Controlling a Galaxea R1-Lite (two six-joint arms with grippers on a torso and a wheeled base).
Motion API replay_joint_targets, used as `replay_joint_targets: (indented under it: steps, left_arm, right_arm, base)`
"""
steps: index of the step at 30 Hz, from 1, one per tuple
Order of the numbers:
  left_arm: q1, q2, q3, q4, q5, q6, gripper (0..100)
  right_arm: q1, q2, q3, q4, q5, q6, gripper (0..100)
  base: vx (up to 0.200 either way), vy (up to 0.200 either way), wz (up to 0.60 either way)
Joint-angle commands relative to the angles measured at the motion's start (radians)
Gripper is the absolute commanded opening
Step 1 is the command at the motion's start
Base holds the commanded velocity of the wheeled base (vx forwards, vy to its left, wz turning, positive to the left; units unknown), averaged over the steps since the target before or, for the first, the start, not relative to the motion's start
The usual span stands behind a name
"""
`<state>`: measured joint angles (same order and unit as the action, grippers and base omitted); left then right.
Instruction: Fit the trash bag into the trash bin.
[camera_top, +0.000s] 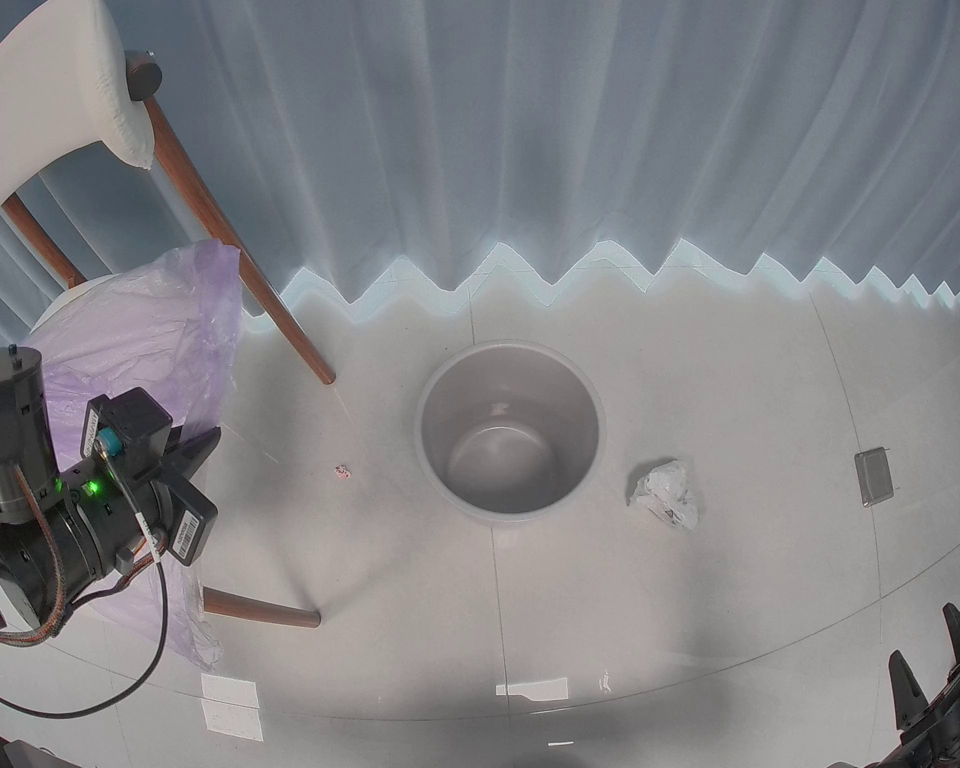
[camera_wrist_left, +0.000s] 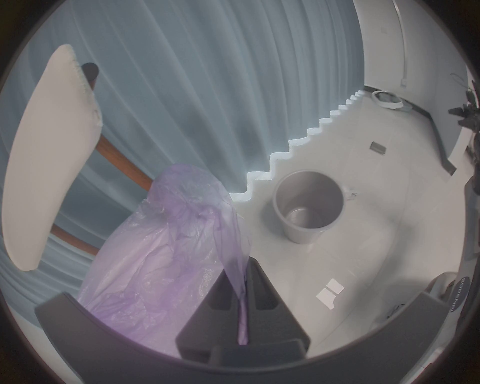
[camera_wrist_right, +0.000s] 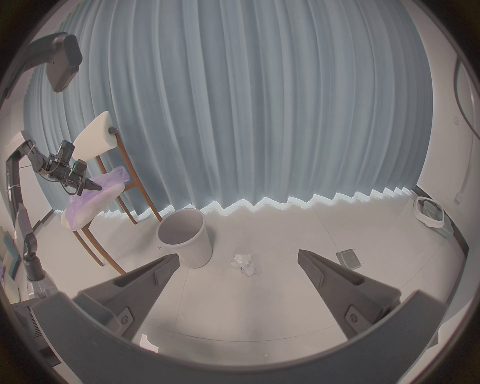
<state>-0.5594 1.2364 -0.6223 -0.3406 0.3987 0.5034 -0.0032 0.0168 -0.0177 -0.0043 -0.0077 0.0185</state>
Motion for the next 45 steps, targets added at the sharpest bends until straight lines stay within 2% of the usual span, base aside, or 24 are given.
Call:
replay_joint_targets:
  steps: [1, 14, 20, 24, 33, 37, 43, 44, 45]
  left_arm:
    - [-0.002, 0.008, -0.046, 0.038, -0.055, -0.026, 0]
    - [-0.001, 0.127, -0.197, 0.104, -0.287, -0.062, 0]
    - [-0.017, 0.192, -0.283, 0.103, -0.434, -0.071, 0]
    - [-0.053, 0.226, -0.333, 0.103, -0.531, -0.126, 0]
    - [-0.091, 0.268, -0.378, 0.101, -0.583, -0.218, 0]
    - [-0.117, 0.313, -0.453, 0.100, -0.620, -0.313, 0]
    - [-0.129, 0.354, -0.514, 0.098, -0.620, -0.381, 0]
    - [-0.146, 0.377, -0.553, 0.098, -0.620, -0.445, 0]
    - [-0.149, 0.382, -0.562, 0.098, -0.620, -0.462, 0]
  right_arm:
    - [0.000, -0.017, 0.018, 0.000, 0.000, 0.000, 100]
    - [0.000, -0.017, 0.018, 0.000, -0.002, 0.004, 100]
    - [0.000, -0.017, 0.018, 0.000, -0.003, 0.008, 100]
    - [0.000, -0.017, 0.018, 0.000, -0.005, 0.008, 100]
    - [0.000, -0.017, 0.018, 0.000, -0.005, 0.009, 100]
    - [0.000, -0.017, 0.018, 0.000, -0.015, 0.014, 100]
    - [0.000, -0.017, 0.018, 0.000, -0.017, 0.015, 100]
    - [0.000, -0.017, 0.018, 0.000, -0.017, 0.015, 100]
    - [0.000, -0.017, 0.018, 0.000, -0.017, 0.015, 100]
  base:
    - [0.000, 0.000, 0.00]
    - [0.000, 0.000, 0.00]
    - [0.000, 0.000, 0.00]
    - [0.000, 0.000, 0.00]
    - [0.000, 0.000, 0.00]
    - [0.000, 0.000, 0.00]
    - [0.000, 0.000, 0.00]
    - [0.000, 0.000, 0.00]
    - [0.000, 0.000, 0.00]
